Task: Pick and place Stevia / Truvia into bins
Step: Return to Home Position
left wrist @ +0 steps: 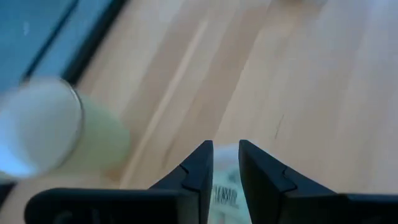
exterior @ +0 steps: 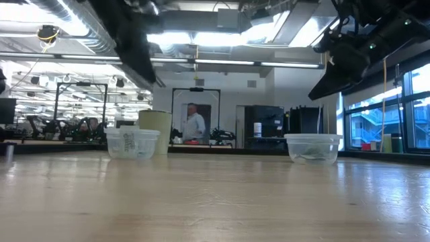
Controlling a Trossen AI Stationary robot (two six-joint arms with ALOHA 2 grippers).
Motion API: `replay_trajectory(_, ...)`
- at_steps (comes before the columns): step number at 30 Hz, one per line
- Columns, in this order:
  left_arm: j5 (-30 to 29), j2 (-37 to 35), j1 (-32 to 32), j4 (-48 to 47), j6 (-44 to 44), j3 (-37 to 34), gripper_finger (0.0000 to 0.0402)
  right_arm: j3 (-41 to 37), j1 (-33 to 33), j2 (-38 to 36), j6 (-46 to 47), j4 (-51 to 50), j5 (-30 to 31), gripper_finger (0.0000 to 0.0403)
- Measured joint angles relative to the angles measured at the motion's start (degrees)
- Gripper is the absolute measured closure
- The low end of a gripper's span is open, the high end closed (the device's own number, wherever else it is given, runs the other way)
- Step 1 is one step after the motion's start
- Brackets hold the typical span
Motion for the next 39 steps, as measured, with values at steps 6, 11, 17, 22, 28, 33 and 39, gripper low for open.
replay_trajectory(6,5.4,-14.1,1.9,11.2,5.6,-8.2,0.0331,0.0,-2.1,-6.3,-0.7,-0.6,-9.2,0.0258)
replay_trajectory(11,10.5,-25.0,3.8,20.2,6.2,-17.5,0.0336,0.0,-2.6,-11.2,0.5,-0.9,-9.5,0.0258)
replay_trajectory(17,13.8,-36.0,4.5,26.6,5.7,-26.2,0.0337,-0.2,-2.6,-14.8,1.7,-0.9,-9.5,0.0258)
replay_trajectory(22,14.8,-44.1,4.5,28.5,5.8,-30.6,0.0337,-5.8,-2.6,-18.8,3.1,3.4,-9.6,0.0258)
replay_trajectory(28,14.5,-53.3,4.5,27.6,6.1,-33.5,0.0337,-11.1,-2.6,-29.0,4.5,4.2,-9.6,0.0258)
replay_trajectory(33,14.3,-59.1,4.5,27.5,6.2,-34.7,0.0337,-13.1,-2.6,-38.9,3.7,1.6,-9.8,0.0258)
replay_trajectory(39,12.1,-64.6,4.5,27.7,5.0,-38.7,0.0337,-13.1,-2.6,-48.2,3.5,-5.4,-9.6,0.0258)
